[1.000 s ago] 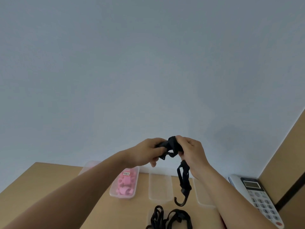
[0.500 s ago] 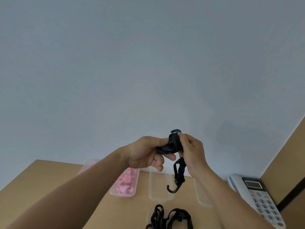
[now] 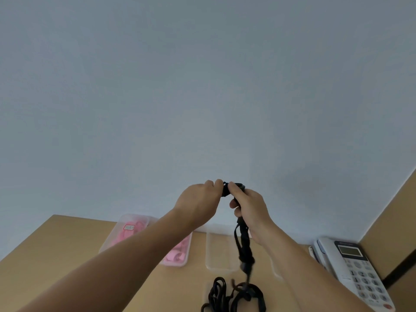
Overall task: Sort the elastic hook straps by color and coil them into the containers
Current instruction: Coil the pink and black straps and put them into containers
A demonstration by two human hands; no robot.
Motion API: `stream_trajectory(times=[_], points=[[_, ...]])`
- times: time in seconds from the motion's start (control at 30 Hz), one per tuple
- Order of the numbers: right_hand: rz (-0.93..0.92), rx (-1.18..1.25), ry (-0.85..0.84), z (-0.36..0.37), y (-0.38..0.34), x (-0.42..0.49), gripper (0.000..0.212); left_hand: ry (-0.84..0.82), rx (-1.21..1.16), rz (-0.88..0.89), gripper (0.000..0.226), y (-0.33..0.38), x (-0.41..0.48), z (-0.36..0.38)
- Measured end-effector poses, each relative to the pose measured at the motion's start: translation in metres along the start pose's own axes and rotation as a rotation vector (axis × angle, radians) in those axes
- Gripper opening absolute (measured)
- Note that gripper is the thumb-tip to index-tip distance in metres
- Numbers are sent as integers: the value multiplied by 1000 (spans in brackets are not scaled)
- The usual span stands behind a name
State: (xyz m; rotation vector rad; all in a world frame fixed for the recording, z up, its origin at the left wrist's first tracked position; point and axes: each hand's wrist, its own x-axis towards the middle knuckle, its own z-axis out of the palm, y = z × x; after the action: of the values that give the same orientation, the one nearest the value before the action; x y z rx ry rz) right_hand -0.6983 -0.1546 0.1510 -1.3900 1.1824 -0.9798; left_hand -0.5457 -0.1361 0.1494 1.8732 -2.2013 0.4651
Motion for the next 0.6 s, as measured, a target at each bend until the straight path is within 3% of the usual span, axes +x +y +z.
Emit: stream_trajectory(times=[0.13, 0.23, 0.3, 0.37, 0.43, 0.53, 0.6], points=[[24, 10, 76, 4, 3, 4, 43, 33, -14, 6, 11, 7, -2, 3], [-17, 45, 139, 3, 5, 4, 42, -1, -537, -121, 26, 12, 0, -5], [-82, 44, 149, 1, 3, 4, 45, -219, -966, -241, 37, 9, 3, -18], [-140, -2, 160, -1, 1, 6, 47, -564, -1370, -298, 43, 3, 2, -25], [-176, -48, 182, -2, 1, 9, 46, -724, -1660, -289, 44, -2, -2, -24], [-164, -8, 207, -3, 5, 12, 51, -617, -1802, -258, 25, -2, -1, -19], [-98, 35, 191, -3, 6, 12, 57, -496, -1703, -246, 17, 1, 0, -14]])
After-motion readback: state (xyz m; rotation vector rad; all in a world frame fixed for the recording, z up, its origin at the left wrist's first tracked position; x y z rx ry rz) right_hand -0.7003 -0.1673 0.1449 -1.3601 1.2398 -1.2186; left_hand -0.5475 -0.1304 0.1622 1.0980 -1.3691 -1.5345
